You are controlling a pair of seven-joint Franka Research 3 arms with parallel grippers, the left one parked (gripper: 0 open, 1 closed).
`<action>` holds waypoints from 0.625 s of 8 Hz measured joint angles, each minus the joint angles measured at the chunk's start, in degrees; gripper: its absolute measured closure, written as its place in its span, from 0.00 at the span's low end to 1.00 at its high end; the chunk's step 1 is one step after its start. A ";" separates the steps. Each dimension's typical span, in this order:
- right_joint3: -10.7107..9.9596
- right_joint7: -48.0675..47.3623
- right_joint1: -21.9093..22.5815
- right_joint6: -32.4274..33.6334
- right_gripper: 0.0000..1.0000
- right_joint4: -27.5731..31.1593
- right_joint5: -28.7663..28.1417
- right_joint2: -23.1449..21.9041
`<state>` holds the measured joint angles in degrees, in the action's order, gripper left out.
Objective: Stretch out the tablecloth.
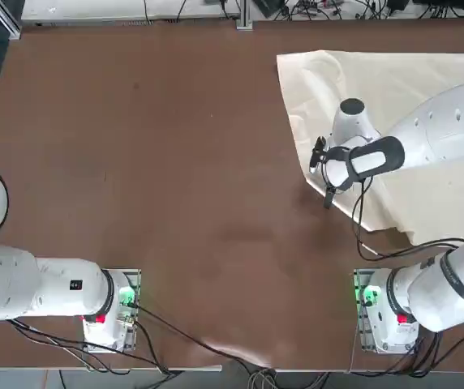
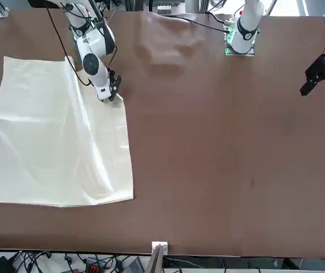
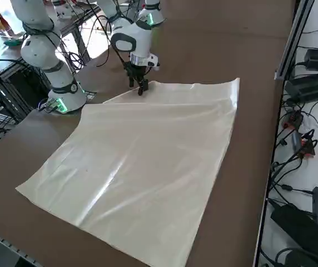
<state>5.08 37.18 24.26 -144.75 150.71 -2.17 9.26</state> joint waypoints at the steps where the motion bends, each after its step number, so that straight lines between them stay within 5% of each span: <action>1: -0.26 0.00 -0.08 -1.06 0.01 0.16 1.26 0.20; 3: -0.75 0.01 -0.64 -2.46 0.04 0.20 3.09 0.35; 5: -0.82 0.56 -1.40 -3.70 0.19 0.20 3.78 0.56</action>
<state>4.27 37.74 22.86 -148.46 150.91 1.61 9.82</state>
